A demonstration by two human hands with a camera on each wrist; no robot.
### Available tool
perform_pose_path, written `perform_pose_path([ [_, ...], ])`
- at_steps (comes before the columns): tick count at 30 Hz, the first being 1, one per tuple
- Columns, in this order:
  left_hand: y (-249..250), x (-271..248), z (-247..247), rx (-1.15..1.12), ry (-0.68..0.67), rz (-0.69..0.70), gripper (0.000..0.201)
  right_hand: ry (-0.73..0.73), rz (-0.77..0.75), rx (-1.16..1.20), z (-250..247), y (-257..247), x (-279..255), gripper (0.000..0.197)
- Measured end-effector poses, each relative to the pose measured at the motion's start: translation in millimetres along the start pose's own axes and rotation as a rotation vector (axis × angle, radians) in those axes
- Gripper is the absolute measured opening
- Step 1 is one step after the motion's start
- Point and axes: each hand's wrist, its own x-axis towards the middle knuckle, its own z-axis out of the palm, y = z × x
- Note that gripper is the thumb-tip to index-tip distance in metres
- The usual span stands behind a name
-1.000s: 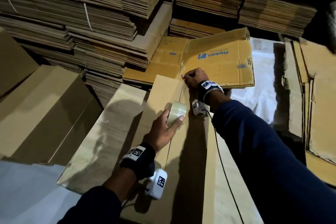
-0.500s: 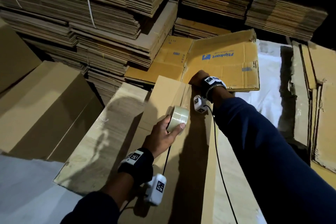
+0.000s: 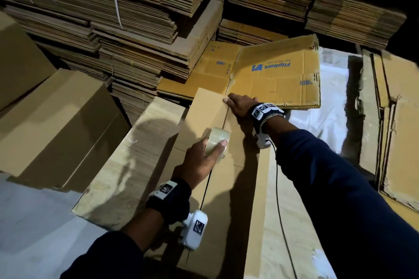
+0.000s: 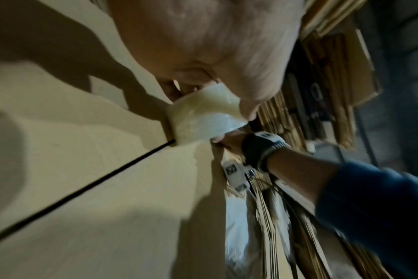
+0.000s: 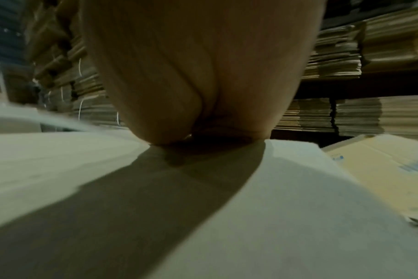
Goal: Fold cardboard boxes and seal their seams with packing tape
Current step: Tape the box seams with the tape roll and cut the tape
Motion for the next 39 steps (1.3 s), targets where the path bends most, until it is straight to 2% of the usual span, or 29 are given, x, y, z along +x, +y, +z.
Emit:
perform_pose_path([
  [2,-0.7,-15.5,-0.4,0.076,0.027,0.024,0.039,-0.005,0.014,-0.067,0.1,0.1,-0.1,0.056],
  [5,-3.5,-25.4,-4.4,0.015,0.005,-0.021,0.039,0.002,0.025,-0.154,4.5,-0.6,-1.6,0.061],
  [8,-8.0,-25.2,-3.5,-0.053,-0.064,-0.038,0.046,0.05,0.038,-0.256,10.3,-4.0,-5.4,0.08],
  [15,0.4,-26.8,-0.2,-0.255,-0.077,-0.047,0.039,0.126,-0.157,-0.417,52.0,-9.1,-44.1,0.102],
  [17,-0.3,-32.1,2.8,-0.261,-0.092,-0.051,0.04,0.123,-0.18,-0.404,59.9,-9.8,-51.7,0.101],
  [21,-6.0,-51.1,2.5,-0.208,-0.068,-0.091,0.054,0.139,-0.188,-0.426,60.7,-6.1,-51.0,0.092],
  [23,-6.3,-54.3,-3.6,-0.222,-0.066,-0.091,0.049,0.099,-0.168,-0.41,57.2,-8.1,-49.5,0.092],
  [25,-3.7,-54.1,-10.9,-0.244,-0.124,-0.087,0.041,0.078,-0.16,-0.393,53.2,-13.5,-52.9,0.095],
  [28,-3.6,-57.3,-15.3,-0.215,-0.181,-0.099,0.04,0.036,-0.213,-0.406,56.3,-22.4,-75.4,0.1],
  [29,-5.5,-59.1,-15.0,-0.184,-0.172,-0.086,0.043,0.02,-0.249,-0.42,61.2,-23.1,-86.2,0.099],
  [32,-7.9,-64.0,-11.3,-0.135,-0.151,-0.053,0.046,0.007,-0.368,-0.467,75.0,-18.2,-109.0,0.077],
  [35,-0.9,-70.2,-6.6,-0.059,-0.141,-0.057,0.049,0.018,-0.399,-0.429,77.7,-15.8,-115.7,0.073],
  [37,4.4,-80.0,-6.6,0.019,-0.131,-0.065,0.053,0.022,-0.379,-0.395,76.5,-19.5,-116.6,0.082],
  [39,6.6,-92.5,-9.4,0.002,-0.131,-0.093,0.047,0.023,-0.358,-0.379,74.8,-22.6,-115.5,0.096],
])
